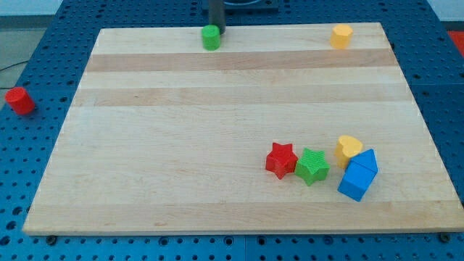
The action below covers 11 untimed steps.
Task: Place the green circle on top of the green star
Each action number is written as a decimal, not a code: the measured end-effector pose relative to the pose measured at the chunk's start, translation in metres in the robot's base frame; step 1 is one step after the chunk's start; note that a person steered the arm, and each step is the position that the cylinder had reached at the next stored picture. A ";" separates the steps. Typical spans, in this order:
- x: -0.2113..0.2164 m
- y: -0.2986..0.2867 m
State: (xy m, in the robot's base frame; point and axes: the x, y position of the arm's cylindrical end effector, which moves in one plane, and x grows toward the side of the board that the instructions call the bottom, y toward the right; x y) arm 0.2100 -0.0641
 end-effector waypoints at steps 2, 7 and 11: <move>0.045 0.012; 0.096 0.000; 0.126 0.016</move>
State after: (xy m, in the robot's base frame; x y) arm 0.3364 -0.0478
